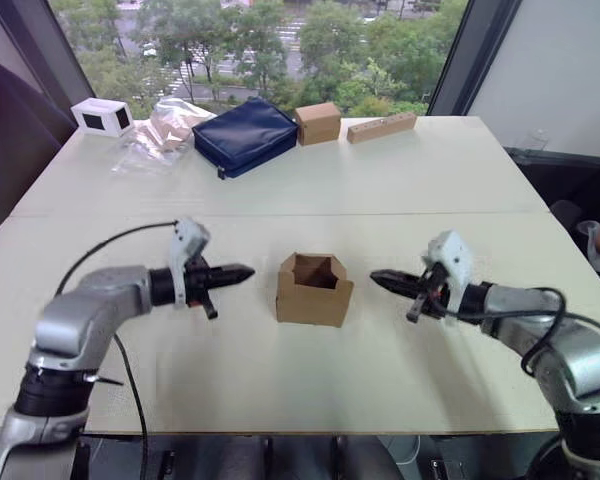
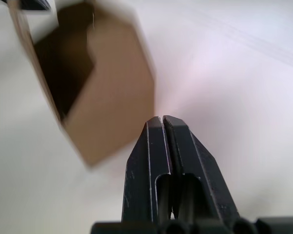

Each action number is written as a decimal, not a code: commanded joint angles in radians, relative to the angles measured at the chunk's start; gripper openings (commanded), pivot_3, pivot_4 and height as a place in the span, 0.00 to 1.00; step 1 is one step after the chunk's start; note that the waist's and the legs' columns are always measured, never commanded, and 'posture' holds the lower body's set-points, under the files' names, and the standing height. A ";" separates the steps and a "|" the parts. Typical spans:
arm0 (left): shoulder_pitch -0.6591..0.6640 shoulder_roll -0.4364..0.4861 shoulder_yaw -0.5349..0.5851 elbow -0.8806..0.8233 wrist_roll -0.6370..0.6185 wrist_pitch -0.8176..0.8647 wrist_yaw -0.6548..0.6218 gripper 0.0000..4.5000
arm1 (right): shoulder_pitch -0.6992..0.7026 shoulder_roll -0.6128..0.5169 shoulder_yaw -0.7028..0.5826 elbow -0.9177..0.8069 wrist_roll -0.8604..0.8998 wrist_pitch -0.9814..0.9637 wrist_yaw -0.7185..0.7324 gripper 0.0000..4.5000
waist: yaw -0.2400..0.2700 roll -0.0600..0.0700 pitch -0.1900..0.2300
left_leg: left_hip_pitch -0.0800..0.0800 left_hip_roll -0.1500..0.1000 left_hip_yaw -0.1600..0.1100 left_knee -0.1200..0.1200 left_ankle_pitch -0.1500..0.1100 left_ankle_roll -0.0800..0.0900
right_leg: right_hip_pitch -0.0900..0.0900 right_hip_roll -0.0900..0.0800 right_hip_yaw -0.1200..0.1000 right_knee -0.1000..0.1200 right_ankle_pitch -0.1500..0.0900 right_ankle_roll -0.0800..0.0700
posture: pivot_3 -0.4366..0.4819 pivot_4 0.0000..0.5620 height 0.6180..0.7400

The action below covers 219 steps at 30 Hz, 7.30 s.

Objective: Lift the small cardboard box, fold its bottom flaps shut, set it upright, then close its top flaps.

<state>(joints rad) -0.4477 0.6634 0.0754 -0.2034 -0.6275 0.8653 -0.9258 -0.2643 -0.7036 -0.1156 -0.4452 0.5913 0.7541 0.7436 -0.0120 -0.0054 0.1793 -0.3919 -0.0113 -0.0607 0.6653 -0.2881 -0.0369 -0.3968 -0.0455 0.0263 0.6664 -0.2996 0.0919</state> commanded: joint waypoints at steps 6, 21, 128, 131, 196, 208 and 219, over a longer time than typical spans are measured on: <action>-0.086 -0.043 -0.083 0.057 0.013 -0.053 -0.042 0.00 | -0.103 0.058 0.091 -0.033 0.031 0.022 -0.017 0.00 | -0.002 0.000 0.000 | 0.000 0.001 0.000 0.000 0.000 0.000 | 0.000 0.000 0.000 0.000 0.000 0.000 | 0.48 0.27 1.00; -0.108 -0.071 -0.225 0.157 0.136 -0.184 -0.120 0.00 | -0.130 0.081 0.219 0.067 -0.081 -0.041 0.006 0.00 | -0.001 0.000 0.000 | 0.000 0.000 0.000 0.000 0.000 0.000 | 0.000 0.000 0.000 0.000 0.000 0.000 | 0.48 0.27 1.00; -0.215 -0.176 -0.149 0.582 0.346 -0.386 -0.265 0.00 | -0.172 0.015 0.471 -0.203 -0.246 0.063 -0.072 0.00 | -0.003 -0.001 0.000 | -0.001 -0.003 -0.002 0.000 0.000 0.000 | -0.001 -0.001 -0.001 0.000 0.000 0.000 | 0.48 0.27 1.00; -0.180 -0.103 -0.146 0.463 0.328 -0.344 -0.304 0.00 | -0.172 0.022 0.471 -0.190 -0.254 0.051 -0.073 0.00 | -0.008 -0.001 0.000 | -0.001 -0.002 -0.001 0.000 0.000 0.000 | -0.002 -0.001 -0.001 0.001 0.000 0.000 | 0.48 0.27 1.00; -0.070 -0.056 -0.115 0.050 -0.013 -0.058 -0.128 0.00 | -0.262 0.026 0.417 -0.073 -0.264 0.016 0.059 0.00 | 0.001 0.000 0.000 | -0.001 0.000 -0.001 0.000 0.000 0.000 | -0.001 -0.001 -0.001 0.000 0.000 0.000 | 0.48 0.27 1.00; -0.082 -0.195 -0.201 0.107 0.085 -0.123 -0.015 0.00 | -0.249 0.062 0.355 -0.086 -0.235 0.008 0.034 0.00 | -0.001 0.000 0.000 | -0.001 0.000 -0.001 0.000 0.000 0.000 | -0.001 -0.001 -0.001 0.000 0.000 0.000 | 0.48 0.27 1.00; -0.057 -0.219 -0.194 0.096 0.065 -0.100 -0.004 0.00 | -0.142 0.019 0.280 -0.265 -0.086 0.132 0.047 0.00 | 0.001 0.000 0.000 | -0.001 -0.001 -0.001 0.000 0.000 0.000 | 0.000 -0.002 -0.001 -0.001 0.000 0.000 | 0.48 0.27 1.00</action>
<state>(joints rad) -0.5035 0.4512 -0.1336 -0.0881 -0.5479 0.7587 -0.9349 -0.4005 -0.6793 0.1798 -0.6537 0.4856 0.8777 0.7964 -0.0113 -0.0058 0.1796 -0.3928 -0.0119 -0.0621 0.6649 -0.2882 -0.0366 -0.3971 -0.0473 0.0256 0.6654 -0.2996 0.0919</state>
